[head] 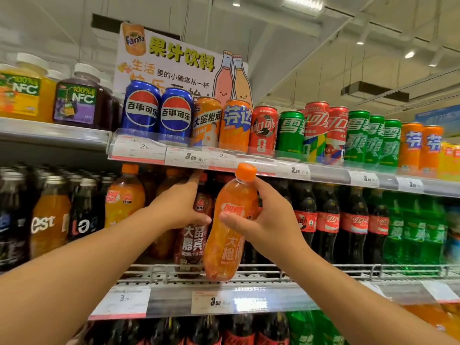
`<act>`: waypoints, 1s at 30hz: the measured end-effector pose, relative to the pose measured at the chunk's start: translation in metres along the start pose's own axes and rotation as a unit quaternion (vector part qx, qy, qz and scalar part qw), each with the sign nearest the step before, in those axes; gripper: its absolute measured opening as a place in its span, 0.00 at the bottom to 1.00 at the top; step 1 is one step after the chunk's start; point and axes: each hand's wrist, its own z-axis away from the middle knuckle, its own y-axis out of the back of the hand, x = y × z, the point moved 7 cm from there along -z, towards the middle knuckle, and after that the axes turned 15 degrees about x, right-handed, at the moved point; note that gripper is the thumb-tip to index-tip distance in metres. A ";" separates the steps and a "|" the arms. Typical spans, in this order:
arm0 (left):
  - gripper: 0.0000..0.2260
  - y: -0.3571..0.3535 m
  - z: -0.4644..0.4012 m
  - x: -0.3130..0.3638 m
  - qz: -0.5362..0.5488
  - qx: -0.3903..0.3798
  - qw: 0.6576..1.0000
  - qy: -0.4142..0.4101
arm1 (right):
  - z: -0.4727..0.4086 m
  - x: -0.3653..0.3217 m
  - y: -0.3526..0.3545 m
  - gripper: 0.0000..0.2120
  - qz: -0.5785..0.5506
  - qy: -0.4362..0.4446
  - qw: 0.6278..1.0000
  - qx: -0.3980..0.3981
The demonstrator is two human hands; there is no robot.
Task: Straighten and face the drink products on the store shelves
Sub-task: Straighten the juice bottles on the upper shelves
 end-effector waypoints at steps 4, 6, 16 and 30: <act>0.50 0.020 0.013 0.000 0.019 -0.032 0.999 -0.001 | -0.003 -0.008 -0.008 0.31 -0.013 0.003 1.000 -0.002; 0.38 0.045 0.019 -0.001 -0.004 -0.007 1.000 -0.028 | -0.005 -0.015 -0.012 0.29 -0.023 0.005 1.000 0.003; 0.19 0.146 0.038 0.004 -0.104 0.291 0.909 -0.280 | -0.018 -0.047 -0.058 0.25 -0.046 -0.003 0.999 0.002; 0.30 0.126 0.025 -0.032 -0.055 0.271 0.925 -0.260 | -0.010 -0.047 -0.108 0.34 -0.023 0.041 0.999 0.006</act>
